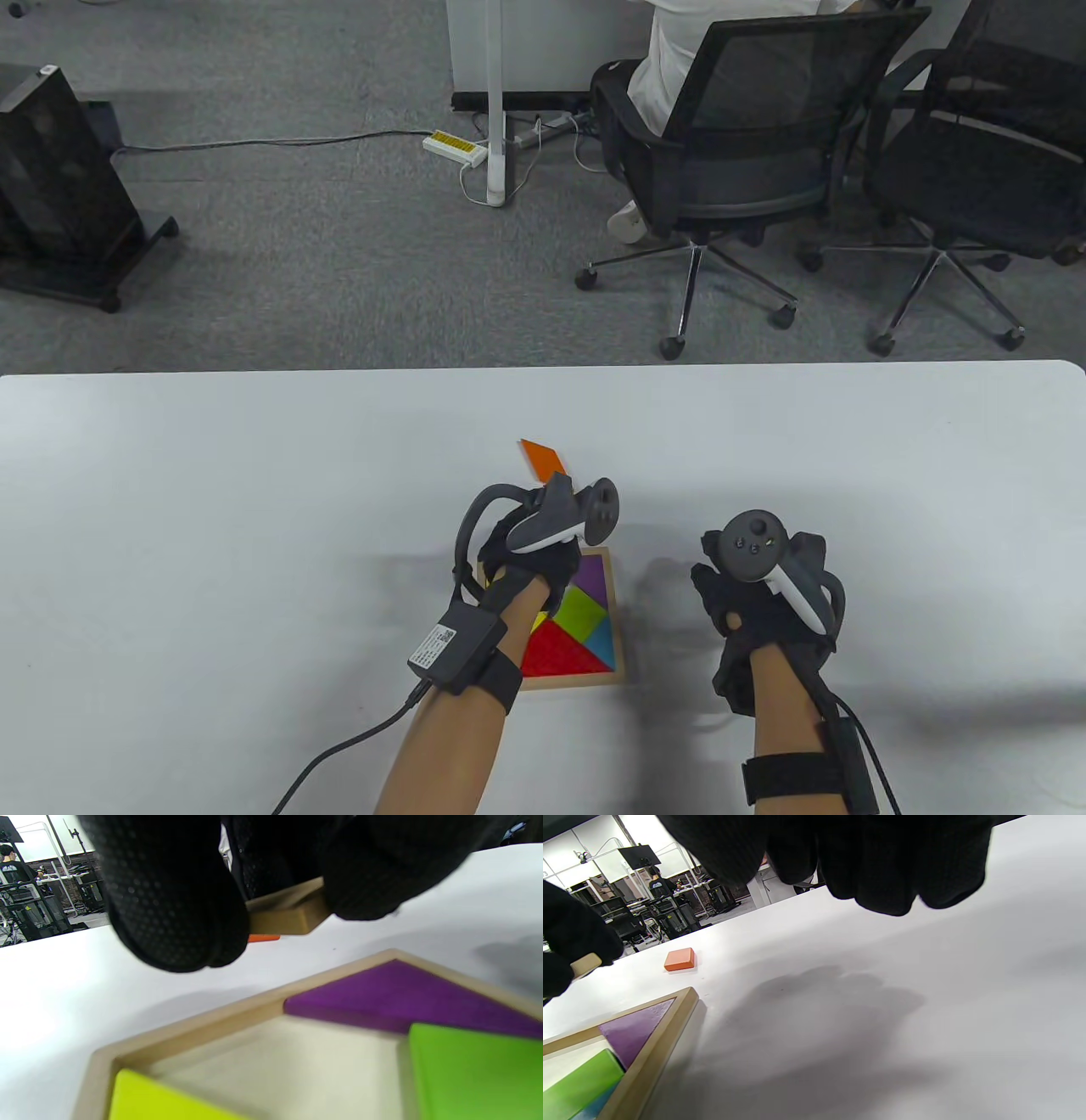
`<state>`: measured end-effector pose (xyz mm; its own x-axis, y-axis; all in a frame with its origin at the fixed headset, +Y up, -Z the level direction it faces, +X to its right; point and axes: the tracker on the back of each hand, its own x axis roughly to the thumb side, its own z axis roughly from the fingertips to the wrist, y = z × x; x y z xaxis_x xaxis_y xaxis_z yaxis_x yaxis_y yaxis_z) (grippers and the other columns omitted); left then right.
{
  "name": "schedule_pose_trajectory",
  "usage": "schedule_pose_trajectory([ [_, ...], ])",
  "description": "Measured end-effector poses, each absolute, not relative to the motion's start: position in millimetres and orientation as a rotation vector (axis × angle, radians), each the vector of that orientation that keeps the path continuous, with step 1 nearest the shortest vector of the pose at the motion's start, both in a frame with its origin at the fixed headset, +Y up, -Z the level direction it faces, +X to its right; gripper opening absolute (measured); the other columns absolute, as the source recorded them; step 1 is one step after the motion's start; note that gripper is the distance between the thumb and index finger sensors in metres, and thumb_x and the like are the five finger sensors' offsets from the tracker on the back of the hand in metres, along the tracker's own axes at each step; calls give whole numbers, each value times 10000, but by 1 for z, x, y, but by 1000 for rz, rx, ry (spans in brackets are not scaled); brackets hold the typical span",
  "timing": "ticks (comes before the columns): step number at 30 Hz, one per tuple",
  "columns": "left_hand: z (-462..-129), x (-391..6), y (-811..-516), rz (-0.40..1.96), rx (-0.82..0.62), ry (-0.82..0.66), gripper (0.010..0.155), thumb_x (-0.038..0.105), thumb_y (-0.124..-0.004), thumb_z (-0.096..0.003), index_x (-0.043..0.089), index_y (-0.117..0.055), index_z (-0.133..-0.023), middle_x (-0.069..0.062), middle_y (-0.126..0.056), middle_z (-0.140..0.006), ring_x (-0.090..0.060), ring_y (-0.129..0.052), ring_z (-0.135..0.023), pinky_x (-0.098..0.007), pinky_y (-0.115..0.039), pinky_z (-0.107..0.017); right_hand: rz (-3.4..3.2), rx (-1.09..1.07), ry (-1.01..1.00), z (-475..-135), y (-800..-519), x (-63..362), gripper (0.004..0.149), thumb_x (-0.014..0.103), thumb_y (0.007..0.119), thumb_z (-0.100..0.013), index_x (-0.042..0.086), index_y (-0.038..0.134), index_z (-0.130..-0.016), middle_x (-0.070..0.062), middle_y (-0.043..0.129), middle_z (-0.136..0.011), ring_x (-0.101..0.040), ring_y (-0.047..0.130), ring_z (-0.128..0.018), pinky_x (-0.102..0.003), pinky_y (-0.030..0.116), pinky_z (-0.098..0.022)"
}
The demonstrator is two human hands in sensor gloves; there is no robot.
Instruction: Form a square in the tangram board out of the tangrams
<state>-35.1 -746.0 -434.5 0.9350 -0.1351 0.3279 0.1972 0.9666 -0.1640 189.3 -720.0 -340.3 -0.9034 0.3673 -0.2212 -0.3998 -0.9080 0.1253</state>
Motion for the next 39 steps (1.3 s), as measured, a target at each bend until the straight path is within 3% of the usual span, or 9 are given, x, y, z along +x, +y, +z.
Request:
schedule_pose_trajectory([
  [13,-402,-50,-756,-186,-197,-306,529,417,-909,-463,225,-815,-947,-90,-919,-927,-382,-1143,-485,-341,-1044,-333,2734,-232,244,-339,-716,180,602,344,760,-526,100,649,-1065,-215,656,-1093,-501,792,-897,-642,707,-663],
  [39,-400,-37,-766,-341,-227,-323,534,442,-882,-475,162,-850,-928,-169,-1008,-818,-290,-1150,-450,-272,-1041,-302,2752,-252,294,-339,-717,180,603,347,755,-529,101,645,-1069,-223,641,-1102,-506,784,-905,-647,699,-666],
])
